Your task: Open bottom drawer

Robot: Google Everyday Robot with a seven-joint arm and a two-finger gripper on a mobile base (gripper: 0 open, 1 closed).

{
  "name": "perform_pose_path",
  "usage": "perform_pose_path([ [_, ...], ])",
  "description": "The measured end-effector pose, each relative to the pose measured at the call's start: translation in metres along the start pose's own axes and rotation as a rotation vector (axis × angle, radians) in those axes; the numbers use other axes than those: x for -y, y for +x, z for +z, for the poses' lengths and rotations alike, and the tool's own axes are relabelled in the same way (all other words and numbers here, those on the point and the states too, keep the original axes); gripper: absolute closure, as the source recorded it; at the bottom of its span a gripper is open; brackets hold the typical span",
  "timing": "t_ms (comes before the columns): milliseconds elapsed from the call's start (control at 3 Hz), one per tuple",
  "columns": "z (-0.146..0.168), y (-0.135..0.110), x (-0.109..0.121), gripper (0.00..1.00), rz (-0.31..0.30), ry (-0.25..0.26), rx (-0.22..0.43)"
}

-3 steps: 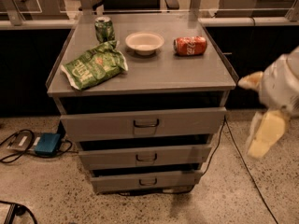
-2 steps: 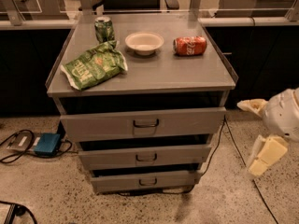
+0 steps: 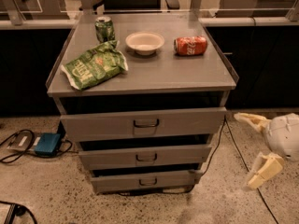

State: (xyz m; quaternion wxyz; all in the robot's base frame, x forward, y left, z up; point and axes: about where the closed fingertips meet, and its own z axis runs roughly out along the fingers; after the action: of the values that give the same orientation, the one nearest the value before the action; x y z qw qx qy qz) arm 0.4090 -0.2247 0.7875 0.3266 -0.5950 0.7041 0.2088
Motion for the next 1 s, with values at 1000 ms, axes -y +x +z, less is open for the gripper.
perform_pose_path([
  [1000,0.076,0.054,-0.022,0.00,0.159,0.024,-0.110],
])
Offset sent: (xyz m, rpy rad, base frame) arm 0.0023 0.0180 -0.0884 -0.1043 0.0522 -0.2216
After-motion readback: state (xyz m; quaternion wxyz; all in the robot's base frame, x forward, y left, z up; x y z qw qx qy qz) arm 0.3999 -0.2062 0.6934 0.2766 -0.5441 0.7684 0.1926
